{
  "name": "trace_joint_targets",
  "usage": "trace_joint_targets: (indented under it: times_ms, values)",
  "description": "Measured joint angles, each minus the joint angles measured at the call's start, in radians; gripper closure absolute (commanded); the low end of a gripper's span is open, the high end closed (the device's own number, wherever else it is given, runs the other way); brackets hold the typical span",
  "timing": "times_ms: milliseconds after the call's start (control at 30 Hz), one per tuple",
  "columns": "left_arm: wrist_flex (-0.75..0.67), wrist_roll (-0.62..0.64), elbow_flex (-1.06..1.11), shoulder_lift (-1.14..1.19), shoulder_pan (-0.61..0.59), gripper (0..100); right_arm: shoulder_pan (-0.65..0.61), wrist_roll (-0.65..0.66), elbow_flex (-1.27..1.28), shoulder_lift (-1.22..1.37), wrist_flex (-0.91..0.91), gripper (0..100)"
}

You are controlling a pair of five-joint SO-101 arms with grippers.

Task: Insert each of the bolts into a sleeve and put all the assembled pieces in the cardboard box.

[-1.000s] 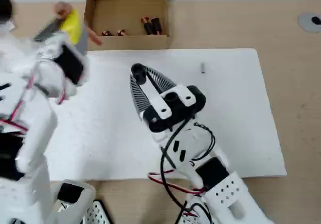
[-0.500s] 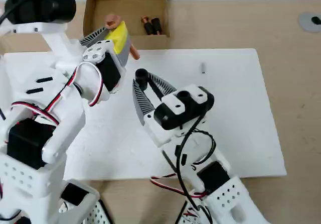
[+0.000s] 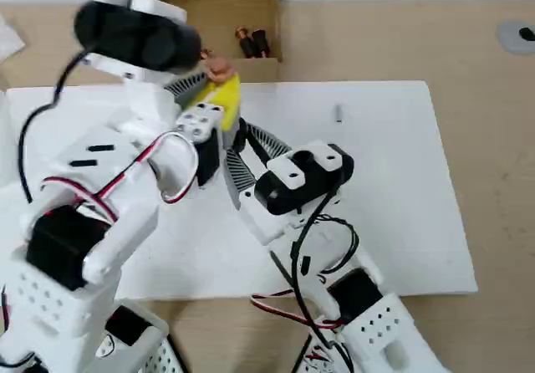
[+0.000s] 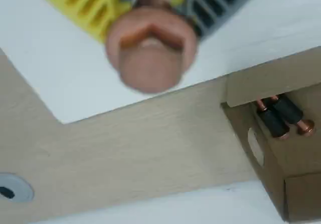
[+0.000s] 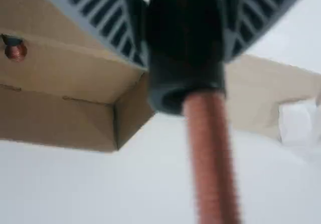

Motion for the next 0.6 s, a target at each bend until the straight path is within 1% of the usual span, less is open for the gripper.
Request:
trace_joint_targets:
  times_ms: [100,267,400,600]
  values:
    - [-0.052,-0.014,0.046,-0.002,0.0,99,0.002,0.0,0.002,0.0,0.002,98.9]
    - [-0.097,-0.1,0.075,0.0,0.005,99,0.002,0.0,0.0,0.0,0.032,98.9]
    - [-0.098,-0.129,0.075,0.0,0.003,99,0.002,0.0,0.0,0.0,0.054,98.9]
    - [-0.098,-0.129,0.075,0.0,0.003,99,0.002,0.0,0.0,0.0,0.054,98.9]
